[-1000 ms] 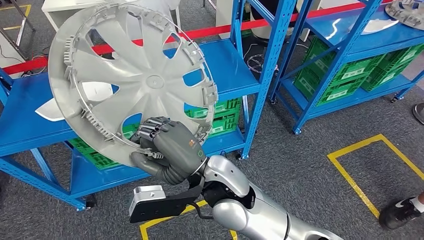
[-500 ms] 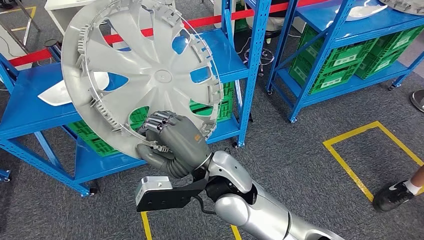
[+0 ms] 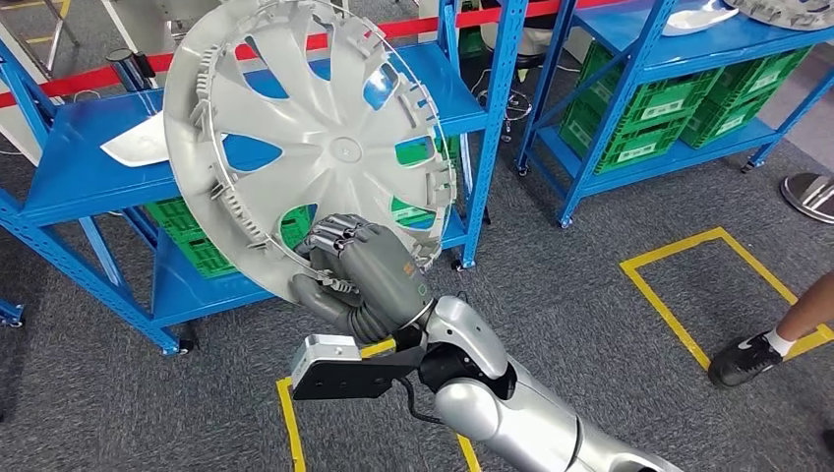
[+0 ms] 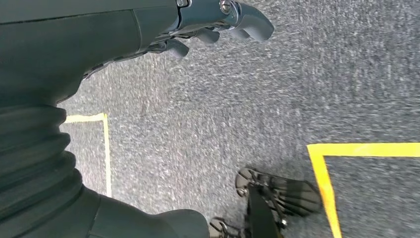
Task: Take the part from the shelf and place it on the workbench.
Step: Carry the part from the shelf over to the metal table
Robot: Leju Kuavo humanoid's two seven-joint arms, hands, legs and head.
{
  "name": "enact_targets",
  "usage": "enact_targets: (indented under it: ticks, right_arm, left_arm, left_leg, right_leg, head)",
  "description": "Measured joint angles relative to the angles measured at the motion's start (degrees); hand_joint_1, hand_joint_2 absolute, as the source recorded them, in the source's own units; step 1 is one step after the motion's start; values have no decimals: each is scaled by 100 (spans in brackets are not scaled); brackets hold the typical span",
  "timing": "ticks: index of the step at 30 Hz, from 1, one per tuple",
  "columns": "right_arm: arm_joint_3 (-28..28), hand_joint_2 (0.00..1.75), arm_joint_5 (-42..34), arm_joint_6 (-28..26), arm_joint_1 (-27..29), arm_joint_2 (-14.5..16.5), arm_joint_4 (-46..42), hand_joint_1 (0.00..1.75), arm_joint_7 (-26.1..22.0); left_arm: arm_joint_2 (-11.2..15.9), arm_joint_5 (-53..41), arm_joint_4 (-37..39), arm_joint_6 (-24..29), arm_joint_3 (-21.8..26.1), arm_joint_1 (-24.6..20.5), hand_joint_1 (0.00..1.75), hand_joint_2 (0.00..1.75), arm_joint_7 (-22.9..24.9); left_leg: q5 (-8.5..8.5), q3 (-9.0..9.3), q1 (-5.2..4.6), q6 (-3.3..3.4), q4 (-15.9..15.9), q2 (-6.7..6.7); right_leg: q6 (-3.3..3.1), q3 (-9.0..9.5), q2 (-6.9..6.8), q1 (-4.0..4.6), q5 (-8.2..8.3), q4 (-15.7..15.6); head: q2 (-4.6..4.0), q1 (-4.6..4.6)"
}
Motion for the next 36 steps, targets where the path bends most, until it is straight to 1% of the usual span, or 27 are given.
enact_targets:
  ticks: [2,3,5,6,7,9,10,11,12,13,14,15,17,18,20,21,22,25,26,27,28,29,30,32,33,34,36]
  right_arm:
    - [-25,175,-2,-15,0,-8,-8,175,25]
    - [-43,175,-3,-19,-1,-10,-11,175,40]
    - [-73,175,-3,-21,-8,-14,-14,175,62]
    - [-80,175,-3,-22,-14,-13,-15,175,68]
    - [-83,175,-2,-22,-20,-13,-16,175,70]
    - [-85,175,-2,-23,-26,-13,-19,175,73]
    - [-86,175,-3,-22,-23,-13,-19,175,74]
    - [-87,175,-3,-22,-19,-14,-19,175,75]
    - [-87,175,-4,-21,-16,-14,-19,175,75]
    - [-87,175,-4,-21,-14,-14,-19,175,75]
    - [-87,175,-4,-21,-14,-14,-19,175,75]
    - [-87,175,-4,-21,-13,-13,-23,175,75]
    - [-92,175,-4,-21,-14,-12,-31,175,76]
    - [-94,175,-4,-22,-15,-11,-34,175,79]
    - [-96,175,-4,-29,-10,-18,-34,175,92]
    - [-98,175,0,-36,-6,-25,-36,175,104]
    - [-101,175,9,-45,2,-34,-43,175,124]
    - [-116,175,55,-79,57,-63,-76,175,189]
    - [-119,175,75,-84,85,-69,-81,175,199]
    - [-117,175,99,-82,109,-71,-82,175,204]
    - [-112,175,124,-74,125,-70,-82,175,208]
    - [-105,175,140,-53,131,-63,-81,175,205]
    - [-96,175,150,-25,125,-50,-81,175,190]
    - [-69,175,124,57,105,2,-75,175,119]
    - [-50,175,96,98,86,31,-63,175,72]
    - [-26,175,66,137,63,60,-45,175,29]
    - [26,175,25,194,2,106,-2,175,-26]
  left_arm:
    - [1,-40,-1,-1,-29,-12,0,175,21]
    - [1,-56,-2,-2,-43,-17,0,175,37]
    - [4,-75,-2,-2,-63,-17,0,175,62]
    - [4,-79,-1,-3,-70,-16,0,175,71]
    - [4,-81,1,-3,-75,-13,0,175,75]
    - [0,-87,3,-4,-92,-18,0,175,79]
    - [0,-91,3,-4,-101,-22,0,175,79]
    - [1,-95,2,-4,-108,-26,0,175,79]
    - [2,-98,2,-4,-112,-29,0,175,79]
    - [3,-99,1,-4,-114,-32,0,175,79]
    - [4,-99,-1,-4,-115,-37,0,175,79]
    - [7,-99,-4,-4,-116,-47,0,175,78]
    - [10,-101,-11,-4,-117,-77,0,175,76]
    - [10,-105,-13,-5,-118,-91,0,175,76]
    - [4,-124,-7,-14,-122,-98,0,175,84]
    - [4,-140,-4,-22,-127,-100,0,175,96]
    - [5,-157,-3,-29,-134,-101,0,175,108]
    - [7,-197,-4,-42,-170,-106,0,175,126]
    - [4,-196,-3,-45,-178,-104,0,175,120]
    - [4,-186,-2,-48,-181,-101,0,175,111]
    - [6,-162,-2,-51,-182,-97,0,175,99]
    - [10,-122,-2,-54,-182,-93,0,175,88]
    - [19,-73,-2,-55,-181,-85,0,175,81]
    - [37,52,-3,-30,-163,-55,0,175,74]
    - [43,110,-3,-5,-143,-32,0,175,72]
    - [46,163,-2,24,-117,-6,0,175,70]
    - [50,225,1,67,-64,48,0,175,66]
  left_leg:
    - [96,-99,-10,-63,45,-3]
    - [148,-119,-9,-100,41,-5]
    - [219,-154,5,-176,15,-14]
    - [123,-197,12,-211,68,-24]
    - [-82,-260,18,-245,215,-32]
    - [-693,-412,35,-296,829,-39]
    - [-901,-466,40,-314,1188,-39]
    - [-968,-469,42,-323,1473,-39]
    - [-894,-397,41,-322,1603,-39]
    - [-741,-235,39,-311,1547,-39]
    - [-594,25,36,-288,1302,-40]
    - [-572,384,25,-253,879,-42]
    - [-728,970,-10,-180,56,-50]
    - [-809,1105,-34,-145,-180,-54]
    - [-723,1040,-42,-68,-250,-46]
    - [-655,983,-31,-18,-255,-32]
    - [-571,910,-15,28,-264,-16]
    - [-326,624,-4,89,-253,7]
    - [-253,518,-3,84,-237,8]
    - [-186,409,-1,74,-212,10]
    - [-125,295,3,58,-178,13]
    - [-72,182,8,36,-135,14]
    - [-25,75,10,8,-84,15]
    - [62,-74,4,-59,1,16]
    - [111,-114,0,-96,18,17]
    - [167,-134,1,-135,13,16]
    - [208,-180,23,-208,1,0]
  right_leg:
    - [-51,439,7,24,-157,-639]
    - [-81,497,12,41,-214,-779]
    - [-162,414,1,39,-106,-814]
    - [-212,352,-7,31,-27,-828]
    - [-251,278,-15,16,59,-845]
    - [-292,105,-18,9,216,-849]
    - [-293,14,-18,14,291,-847]
    - [-291,-84,-19,19,369,-844]
    - [-284,-185,-20,23,447,-840]
    - [-274,-282,-20,27,524,-837]
    - [-263,-371,-20,31,601,-833]
    - [-245,-439,-20,39,669,-828]
    - [-194,-503,-34,48,800,-832]
    - [-160,-512,-45,44,868,-848]
    - [-88,-537,-50,29,983,-896]
    - [-55,-582,-37,24,927,-866]
    - [-23,-650,-23,19,743,-733]
    - [57,-915,-2,-8,-149,308]
    - [74,-949,-2,-13,-270,647]
    - [85,-910,-2,-19,-240,833]
    - [90,-779,-2,-27,-114,832]
    - [93,-544,-3,-36,24,633]
    - [90,-219,0,-44,62,271]
    - [38,348,21,-30,-101,-515]
    - [1,478,32,-17,-200,-740]
    - [-49,492,39,1,-218,-827]
    - [-148,409,16,-5,-122,-829]
  head:
    - [0,6]
    - [0,13]
    - [0,27]
    - [0,20]
    - [0,9]
    - [0,-10]
    - [0,-13]
    - [0,-12]
    - [0,-13]
    - [0,-13]
    - [0,-13]
    - [0,-13]
    - [0,-6]
    - [0,-17]
    - [0,-45]
    - [0,-58]
    - [0,-50]
    - [0,-19]
    - [0,-14]
    - [0,-10]
    - [0,-9]
    - [0,-7]
    - [0,-5]
    - [0,-2]
    - [0,4]
    - [0,9]
    - [0,20]
